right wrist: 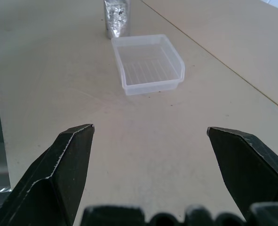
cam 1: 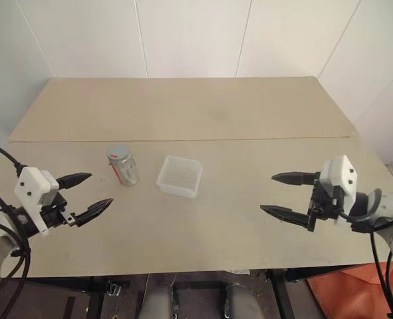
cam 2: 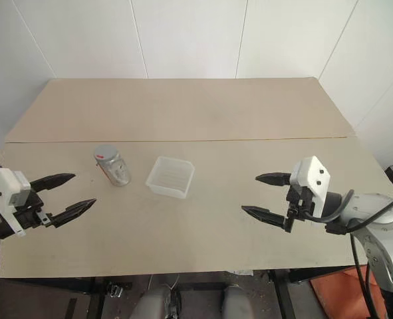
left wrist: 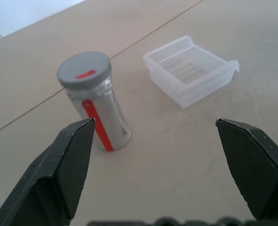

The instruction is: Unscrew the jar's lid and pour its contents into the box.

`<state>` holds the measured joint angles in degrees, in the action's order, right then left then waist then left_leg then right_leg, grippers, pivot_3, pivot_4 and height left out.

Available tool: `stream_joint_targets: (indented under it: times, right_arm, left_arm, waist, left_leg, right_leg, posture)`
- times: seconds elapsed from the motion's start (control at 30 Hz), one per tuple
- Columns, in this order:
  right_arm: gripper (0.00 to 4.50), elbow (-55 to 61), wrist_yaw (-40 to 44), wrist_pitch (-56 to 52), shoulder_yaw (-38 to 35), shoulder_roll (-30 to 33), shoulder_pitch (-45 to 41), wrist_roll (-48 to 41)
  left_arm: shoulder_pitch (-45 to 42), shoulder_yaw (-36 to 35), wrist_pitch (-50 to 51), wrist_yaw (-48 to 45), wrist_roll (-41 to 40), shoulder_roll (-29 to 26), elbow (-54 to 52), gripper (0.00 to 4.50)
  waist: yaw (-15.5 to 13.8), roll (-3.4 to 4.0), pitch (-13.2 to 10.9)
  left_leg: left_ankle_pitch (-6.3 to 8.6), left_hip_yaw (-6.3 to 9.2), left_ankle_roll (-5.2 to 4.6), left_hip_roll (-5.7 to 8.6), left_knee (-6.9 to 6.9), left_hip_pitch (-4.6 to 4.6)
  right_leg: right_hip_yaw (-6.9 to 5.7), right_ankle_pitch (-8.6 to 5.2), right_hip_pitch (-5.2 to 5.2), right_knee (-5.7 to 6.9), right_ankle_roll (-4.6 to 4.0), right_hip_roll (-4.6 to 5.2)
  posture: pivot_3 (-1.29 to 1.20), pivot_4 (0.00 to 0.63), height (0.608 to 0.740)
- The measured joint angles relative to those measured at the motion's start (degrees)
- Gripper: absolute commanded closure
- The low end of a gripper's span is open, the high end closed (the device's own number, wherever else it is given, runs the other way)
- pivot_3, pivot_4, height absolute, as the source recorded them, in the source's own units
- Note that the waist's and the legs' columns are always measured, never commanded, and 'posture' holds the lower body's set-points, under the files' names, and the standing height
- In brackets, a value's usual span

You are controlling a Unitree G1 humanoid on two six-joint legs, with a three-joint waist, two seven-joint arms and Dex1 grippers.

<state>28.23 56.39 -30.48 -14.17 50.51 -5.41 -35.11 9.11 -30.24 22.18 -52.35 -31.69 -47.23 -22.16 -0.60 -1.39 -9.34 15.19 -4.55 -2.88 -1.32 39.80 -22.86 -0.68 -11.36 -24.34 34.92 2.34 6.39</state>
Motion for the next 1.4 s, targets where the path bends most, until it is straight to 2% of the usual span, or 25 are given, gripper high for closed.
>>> stream_joint_targets:
  times: [0.27, 0.53, 0.83, 1.1, 1.4]
  right_arm:
    - [0.0, 0.0, -0.4, 0.0, 1.3, 0.0, -0.9, 1.2]
    - [0.0, 0.0, -2.6, -0.2, 4.1, -0.7, -7.6, 1.2]
    - [0.0, 1.3, -5.7, -2.9, 9.7, -2.0, -12.5, 1.3]
    - [0.0, 1.4, -6.6, -2.9, 10.2, -2.0, -14.0, 1.3]
    - [0.0, 4.0, -8.0, -3.7, 9.5, -1.8, -13.7, 1.1]
  left_arm:
    - [1.3, 0.2, 0.4, 2.6, 0.0, 2.9, -1.5, 0.04]
    - [3.5, 0.2, -0.2, 7.1, 1.7, 6.5, -2.1, 0.04]
    - [-5.2, 5.4, -5.7, 7.7, 6.0, 7.0, 8.1, 0.04]
    - [-12.2, 9.1, -9.0, 7.3, 7.9, 7.6, 16.1, 0.04]
    - [-21.2, 13.7, -11.1, 7.3, 9.1, 11.9, 25.5, 0.04]
  waist:
    - [0.0, 0.0, 0.0]
    - [0.0, 0.0, 0.0]
    - [-0.1, 0.0, 0.0]
    - [0.0, -0.01, 0.0]
    - [-0.1, -0.01, 0.0]
  left_leg:
    - [0.0, 0.0, 0.0, 0.0, 0.01, 0.0]
    - [0.0, -0.01, 0.01, -0.03, 0.01, 0.0]
    - [0.0, 0.0, 0.0, 0.03, 0.01, -0.02]
    - [0.0, 0.0, 0.0, 0.02, 0.0, -0.04]
    - [0.0, 0.03, 0.0, 0.11, 0.02, -0.07]
  right_leg:
    - [0.0, 0.0, 0.0, 0.0, -0.01, -0.01]
    - [-0.01, -0.01, 0.0, 0.0, -0.03, -0.03]
    - [-0.04, 0.0, -0.01, 0.02, -0.03, -0.01]
    - [-0.04, 0.01, -0.02, 0.03, -0.02, -0.01]
    - [-0.05, 0.02, 0.01, 0.03, 0.01, 0.01]
  posture:
    - [0.0, 0.15, 0.74]
    - [0.0, 0.15, 0.74]
    - [0.0, 0.15, 0.74]
    - [0.0, 0.15, 0.74]
    - [0.0, 0.15, 0.74]
